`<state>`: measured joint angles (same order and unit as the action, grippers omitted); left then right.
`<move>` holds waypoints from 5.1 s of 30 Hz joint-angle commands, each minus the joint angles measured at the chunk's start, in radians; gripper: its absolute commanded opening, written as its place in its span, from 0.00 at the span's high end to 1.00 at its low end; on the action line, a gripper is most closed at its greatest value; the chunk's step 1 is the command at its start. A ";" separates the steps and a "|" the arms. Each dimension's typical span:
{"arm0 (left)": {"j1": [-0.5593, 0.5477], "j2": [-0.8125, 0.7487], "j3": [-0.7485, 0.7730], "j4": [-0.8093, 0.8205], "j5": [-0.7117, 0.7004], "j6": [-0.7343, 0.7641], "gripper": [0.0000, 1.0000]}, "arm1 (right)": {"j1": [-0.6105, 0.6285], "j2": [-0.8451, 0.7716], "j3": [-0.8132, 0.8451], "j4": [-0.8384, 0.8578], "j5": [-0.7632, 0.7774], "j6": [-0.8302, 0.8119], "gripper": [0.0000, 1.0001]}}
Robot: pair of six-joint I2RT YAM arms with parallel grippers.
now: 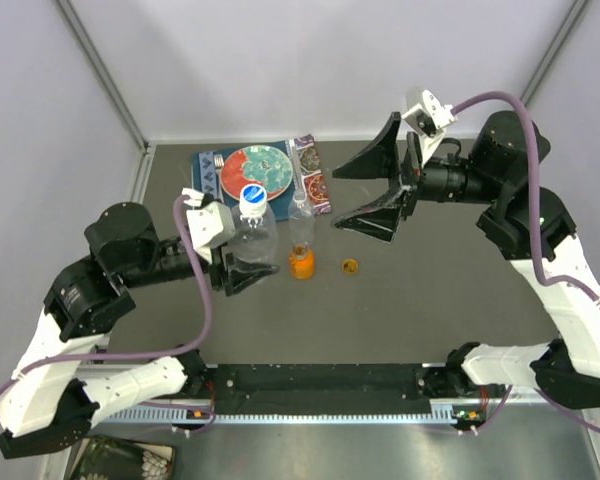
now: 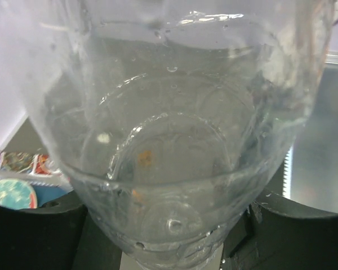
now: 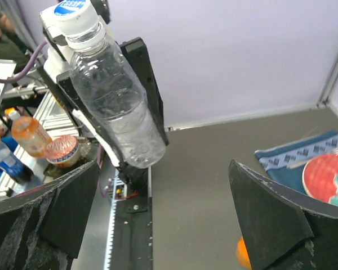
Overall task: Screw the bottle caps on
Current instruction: Screw the bottle cap onto the plastic bottle.
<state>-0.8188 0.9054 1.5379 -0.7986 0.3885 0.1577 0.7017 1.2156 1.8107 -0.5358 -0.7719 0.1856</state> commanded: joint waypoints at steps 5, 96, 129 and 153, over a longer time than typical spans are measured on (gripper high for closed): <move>0.006 0.026 -0.099 0.159 0.276 -0.029 0.78 | -0.073 0.051 -0.033 0.604 -0.397 0.090 0.09; 0.104 0.053 -0.220 0.507 -0.043 -0.095 0.77 | 0.039 0.303 -0.020 0.372 -0.212 0.107 1.00; 0.141 0.003 -0.338 0.575 -0.686 -0.066 0.78 | 0.357 0.424 0.263 0.096 0.904 0.017 0.37; 0.175 0.016 -0.321 0.418 0.588 -0.044 0.71 | -0.008 0.206 0.101 0.330 -0.437 0.046 0.38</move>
<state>-0.6392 0.9089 1.1687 -0.3733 0.7036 0.1051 0.7204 1.3888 1.8645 -0.3618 -1.0451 0.1505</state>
